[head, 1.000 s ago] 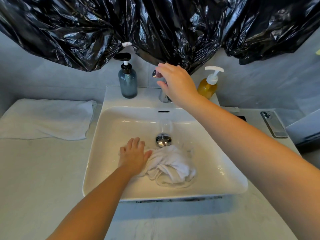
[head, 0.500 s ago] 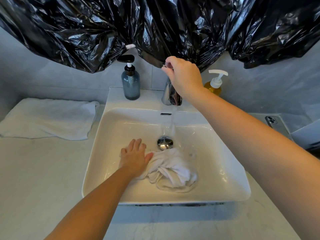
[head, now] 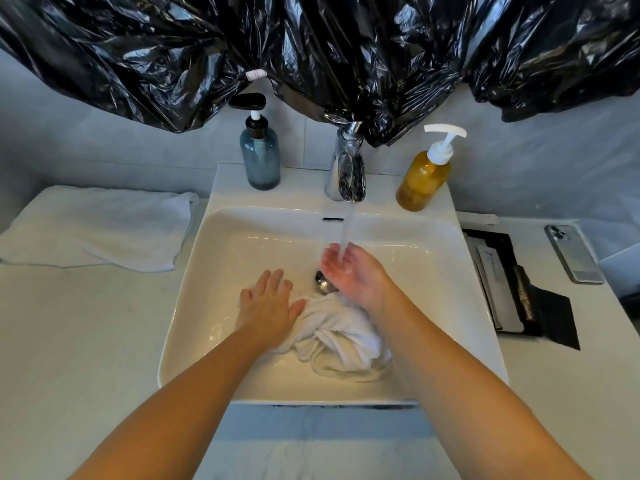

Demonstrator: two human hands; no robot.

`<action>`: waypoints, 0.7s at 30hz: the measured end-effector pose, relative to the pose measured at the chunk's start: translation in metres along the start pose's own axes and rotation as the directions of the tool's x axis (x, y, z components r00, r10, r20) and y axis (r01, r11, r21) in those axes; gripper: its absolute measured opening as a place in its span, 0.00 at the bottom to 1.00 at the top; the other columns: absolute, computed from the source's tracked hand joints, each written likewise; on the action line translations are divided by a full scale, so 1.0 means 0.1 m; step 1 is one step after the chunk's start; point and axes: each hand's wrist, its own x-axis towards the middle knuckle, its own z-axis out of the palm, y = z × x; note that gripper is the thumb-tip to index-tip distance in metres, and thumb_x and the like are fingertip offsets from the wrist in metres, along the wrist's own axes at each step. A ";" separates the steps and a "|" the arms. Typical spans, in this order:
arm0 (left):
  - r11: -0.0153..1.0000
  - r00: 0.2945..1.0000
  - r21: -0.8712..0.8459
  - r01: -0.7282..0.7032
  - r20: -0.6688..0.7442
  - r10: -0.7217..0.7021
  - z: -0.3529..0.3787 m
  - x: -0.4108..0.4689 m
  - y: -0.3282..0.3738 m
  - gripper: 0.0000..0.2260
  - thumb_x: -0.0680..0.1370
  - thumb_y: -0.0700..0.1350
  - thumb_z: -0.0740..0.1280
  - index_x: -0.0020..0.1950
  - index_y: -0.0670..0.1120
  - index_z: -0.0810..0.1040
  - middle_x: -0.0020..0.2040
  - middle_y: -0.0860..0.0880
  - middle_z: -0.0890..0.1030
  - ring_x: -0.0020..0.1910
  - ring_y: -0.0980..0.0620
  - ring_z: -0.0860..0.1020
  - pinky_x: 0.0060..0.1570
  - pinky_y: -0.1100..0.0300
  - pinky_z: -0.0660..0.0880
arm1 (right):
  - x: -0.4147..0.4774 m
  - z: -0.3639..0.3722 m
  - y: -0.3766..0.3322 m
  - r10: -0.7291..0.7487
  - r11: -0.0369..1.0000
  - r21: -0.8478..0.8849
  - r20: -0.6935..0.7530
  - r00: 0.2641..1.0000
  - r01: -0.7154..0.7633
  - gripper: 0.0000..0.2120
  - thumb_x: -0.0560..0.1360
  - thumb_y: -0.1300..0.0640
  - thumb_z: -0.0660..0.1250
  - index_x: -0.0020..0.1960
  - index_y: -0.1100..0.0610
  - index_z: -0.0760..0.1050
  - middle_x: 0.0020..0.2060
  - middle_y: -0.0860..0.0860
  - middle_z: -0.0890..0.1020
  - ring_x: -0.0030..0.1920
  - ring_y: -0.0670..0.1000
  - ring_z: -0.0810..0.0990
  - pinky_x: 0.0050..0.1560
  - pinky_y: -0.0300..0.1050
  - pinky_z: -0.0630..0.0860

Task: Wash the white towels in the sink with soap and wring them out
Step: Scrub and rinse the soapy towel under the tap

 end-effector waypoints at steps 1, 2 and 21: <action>1.000 1.000 0.000 -0.003 -0.001 0.003 0.00 0.00 0.00 0.24 0.83 0.60 0.47 0.75 0.50 0.61 0.81 0.49 0.51 0.80 0.47 0.47 0.71 0.46 0.58 | 0.09 0.06 0.04 0.026 1.000 0.008 -0.004 1.000 -0.026 0.18 0.85 0.57 0.55 0.39 0.60 0.72 0.26 0.54 0.75 0.27 0.50 0.74 0.28 0.40 0.74; 1.000 1.000 -0.001 -0.006 0.001 0.006 -0.01 -0.01 0.01 0.24 0.83 0.60 0.47 0.75 0.50 0.61 0.81 0.49 0.51 0.80 0.47 0.47 0.71 0.46 0.58 | 0.18 0.12 0.07 0.043 0.999 0.011 -0.018 0.999 -0.043 0.19 0.85 0.56 0.55 0.36 0.57 0.68 0.22 0.51 0.70 0.21 0.47 0.68 0.22 0.38 0.67; 0.970 0.943 -0.239 -0.050 -0.330 -0.033 -0.29 0.16 0.35 0.15 0.78 0.54 0.53 0.47 0.50 0.78 0.46 0.53 0.80 0.47 0.50 0.77 0.59 0.50 0.60 | 0.01 -0.32 0.17 -0.329 -0.048 -0.982 0.190 0.925 0.185 0.12 0.79 0.54 0.63 0.37 0.48 0.68 0.34 0.46 0.75 0.38 0.51 0.74 0.35 0.44 0.67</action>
